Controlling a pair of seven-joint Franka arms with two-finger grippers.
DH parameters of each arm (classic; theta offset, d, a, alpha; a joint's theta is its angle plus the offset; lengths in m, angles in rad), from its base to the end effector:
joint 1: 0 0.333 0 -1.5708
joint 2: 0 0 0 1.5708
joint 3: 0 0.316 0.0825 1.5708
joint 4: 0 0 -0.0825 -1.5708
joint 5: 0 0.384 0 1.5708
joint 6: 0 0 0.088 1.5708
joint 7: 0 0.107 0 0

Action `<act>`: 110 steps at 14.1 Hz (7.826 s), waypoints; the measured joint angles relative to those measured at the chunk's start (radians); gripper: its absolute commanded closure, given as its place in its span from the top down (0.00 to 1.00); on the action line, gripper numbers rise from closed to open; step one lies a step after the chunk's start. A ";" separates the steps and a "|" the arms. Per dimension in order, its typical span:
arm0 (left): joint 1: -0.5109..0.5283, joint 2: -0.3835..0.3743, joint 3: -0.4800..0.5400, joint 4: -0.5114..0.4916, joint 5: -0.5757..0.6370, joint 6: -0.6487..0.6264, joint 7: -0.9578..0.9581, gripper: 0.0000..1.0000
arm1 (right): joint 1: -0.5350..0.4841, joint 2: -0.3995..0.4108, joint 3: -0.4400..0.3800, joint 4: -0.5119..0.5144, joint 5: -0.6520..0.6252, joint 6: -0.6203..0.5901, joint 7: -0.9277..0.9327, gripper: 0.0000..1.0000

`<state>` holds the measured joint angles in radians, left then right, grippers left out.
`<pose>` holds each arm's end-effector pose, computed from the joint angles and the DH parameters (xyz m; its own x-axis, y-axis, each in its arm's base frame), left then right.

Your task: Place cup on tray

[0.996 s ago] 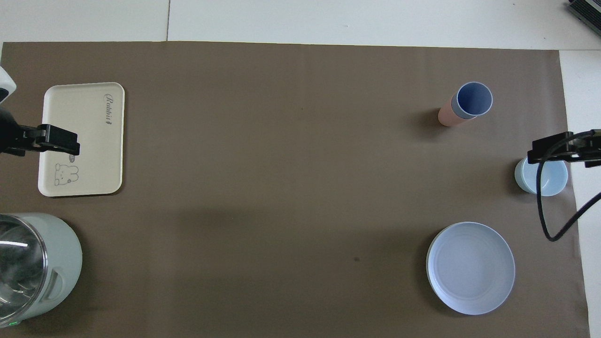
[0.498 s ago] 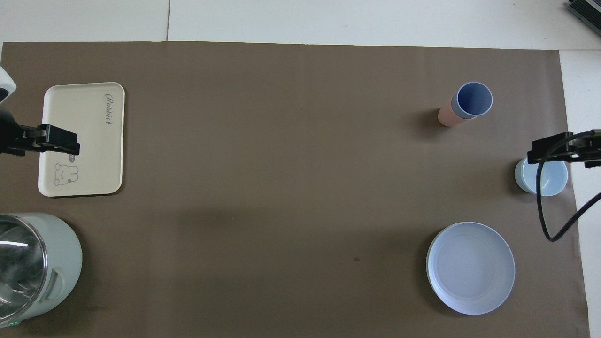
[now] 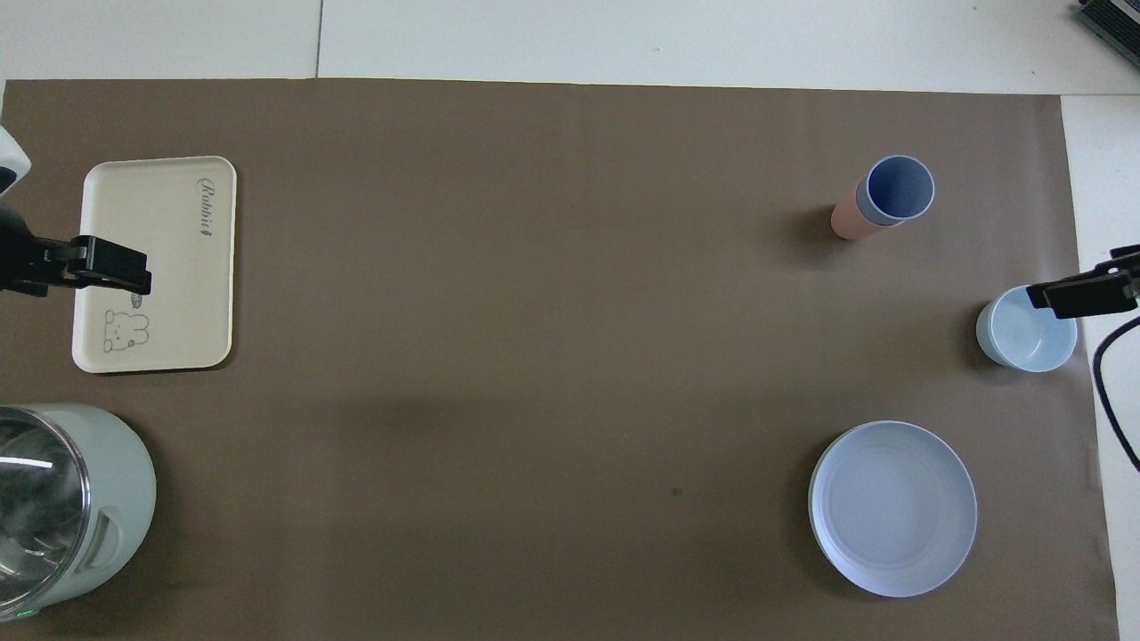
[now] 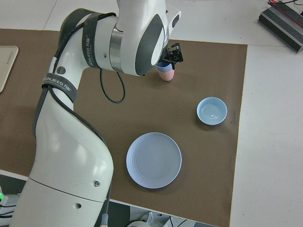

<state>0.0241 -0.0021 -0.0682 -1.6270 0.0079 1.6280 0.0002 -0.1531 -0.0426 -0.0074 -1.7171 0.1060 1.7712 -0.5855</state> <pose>0.5576 -0.0238 0.6041 0.9990 -0.0447 0.0031 -0.0447 -0.9990 -0.0080 0.5517 -0.0800 0.5970 0.9098 0.3916 0.1379 0.3996 -0.9160 -0.0352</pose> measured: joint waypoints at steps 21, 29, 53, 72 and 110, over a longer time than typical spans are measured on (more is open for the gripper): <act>0.000 0.000 -0.001 0.000 0.000 0.000 0.000 1.00 | -0.160 0.438 -0.001 -0.161 1.019 0.406 -1.385 1.00; 0.000 0.000 -0.001 0.000 0.000 -0.001 0.000 1.00 | -0.153 0.497 0.015 -0.148 1.198 0.389 -1.461 1.00; 0.028 0.000 0.000 0.000 0.000 0.051 0.000 1.00 | -0.083 0.537 0.016 -0.119 1.327 0.433 -1.497 1.00; 0.036 0.000 -0.002 -0.001 -0.050 0.050 -0.053 0.86 | 0.060 0.273 0.016 -0.110 0.830 0.560 -0.808 0.00; -0.594 0.281 -0.029 0.037 -0.812 0.631 -0.540 0.00 | 0.518 0.119 0.023 -0.054 -0.058 0.293 -0.090 0.00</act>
<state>-0.5697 0.2793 -0.0974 -1.5897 -0.8038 2.2594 -0.5398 0.3648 0.0765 0.0155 -1.7707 0.0483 2.0638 -0.6760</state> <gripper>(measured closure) 0.736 0.150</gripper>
